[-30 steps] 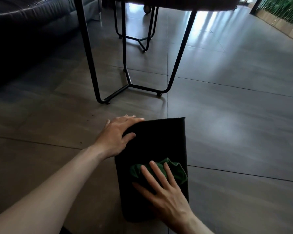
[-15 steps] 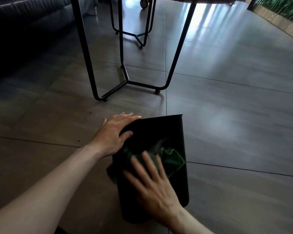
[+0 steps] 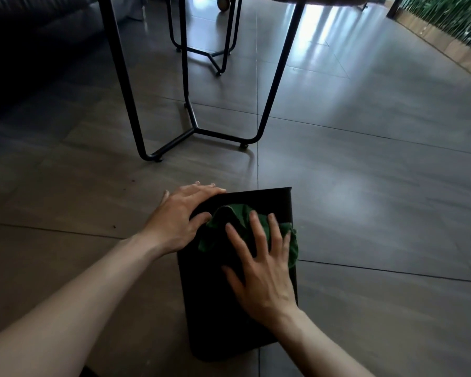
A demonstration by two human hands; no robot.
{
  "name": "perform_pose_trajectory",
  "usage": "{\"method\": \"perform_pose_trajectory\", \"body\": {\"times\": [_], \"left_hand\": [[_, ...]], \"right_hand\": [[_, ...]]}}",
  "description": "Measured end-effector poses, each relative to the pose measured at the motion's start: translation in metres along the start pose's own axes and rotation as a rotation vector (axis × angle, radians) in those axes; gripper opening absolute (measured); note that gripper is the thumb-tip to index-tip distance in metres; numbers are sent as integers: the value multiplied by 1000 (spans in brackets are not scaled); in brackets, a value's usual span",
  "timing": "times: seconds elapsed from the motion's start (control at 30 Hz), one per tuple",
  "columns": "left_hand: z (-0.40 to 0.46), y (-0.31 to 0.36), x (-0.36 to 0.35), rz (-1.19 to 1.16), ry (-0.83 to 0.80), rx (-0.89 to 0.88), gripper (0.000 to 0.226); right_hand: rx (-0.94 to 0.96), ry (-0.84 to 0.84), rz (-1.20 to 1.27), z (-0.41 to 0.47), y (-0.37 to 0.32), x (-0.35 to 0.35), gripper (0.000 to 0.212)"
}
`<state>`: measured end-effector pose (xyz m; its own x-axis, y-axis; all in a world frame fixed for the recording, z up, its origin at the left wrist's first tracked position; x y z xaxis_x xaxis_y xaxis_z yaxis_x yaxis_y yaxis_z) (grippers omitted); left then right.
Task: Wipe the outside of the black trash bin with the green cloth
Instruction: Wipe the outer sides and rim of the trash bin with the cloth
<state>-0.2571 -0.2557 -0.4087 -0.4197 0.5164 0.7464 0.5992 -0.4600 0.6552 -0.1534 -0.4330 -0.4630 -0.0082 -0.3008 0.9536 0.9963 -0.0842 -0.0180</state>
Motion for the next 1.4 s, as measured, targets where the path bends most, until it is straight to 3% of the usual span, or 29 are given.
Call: {"method": "perform_pose_trajectory", "body": {"times": [0.1, 0.2, 0.27, 0.33, 0.5, 0.57, 0.63, 0.8, 0.87, 0.93, 1.0, 1.13, 1.2, 1.27, 1.4], "left_hand": [[-2, 2, -1, -2, 2, -10, 54], [-3, 5, -3, 7, 1, -30, 54], [-3, 6, -3, 10, 3, -40, 55], [-4, 4, -3, 4, 9, -39, 55], [-6, 4, -4, 20, 17, -36, 55], [-8, 4, -3, 16, 20, -49, 54], [-11, 5, -3, 12, 16, -63, 55], [-16, 13, -10, -23, -5, -100, 56], [-17, 14, -11, -25, -1, -103, 56], [-16, 11, -11, -32, -1, -98, 56], [-14, 9, -9, -32, 3, -85, 56], [-12, 8, -9, -32, 9, -72, 57], [-12, 9, -9, -32, 15, -73, 57], [-12, 9, -10, -37, 17, -72, 57], [-11, 8, -10, -29, 11, -68, 56]], "right_hand": [[258, -69, -65, -33, -19, -13, 81], [653, -204, -215, -77, -19, -20, 73], [773, -251, -264, -86, -8, -16, 67], [691, -192, -222, -72, 2, -6, 61], [154, 34, 138, -6, 13, 25, 77], [82, 76, 142, 8, 8, 28, 71], [147, 45, 55, 5, -2, 21, 70], [760, -130, -272, -88, -22, -21, 53], [890, -179, -343, -110, -14, -25, 45], [910, -169, -334, -104, -3, -17, 44], [812, -106, -257, -74, 11, 2, 48], [307, 68, 8, -6, 43, 43, 71], [161, 90, 37, 9, 39, 45, 72], [215, 62, -36, 2, 22, 33, 71], [704, -88, -225, -75, -14, -17, 48]]}}
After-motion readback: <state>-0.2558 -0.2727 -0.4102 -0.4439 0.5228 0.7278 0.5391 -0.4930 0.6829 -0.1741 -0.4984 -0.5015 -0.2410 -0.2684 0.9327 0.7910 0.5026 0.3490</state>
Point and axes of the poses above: each hand's wrist, its own z-axis towards the middle knuckle, its own x-axis out of the back of the hand, y = z × x, the point moved 4 cm from there along z, towards the middle knuckle, and after that the axes turned 14 degrees about x, right-handed, at the moved point
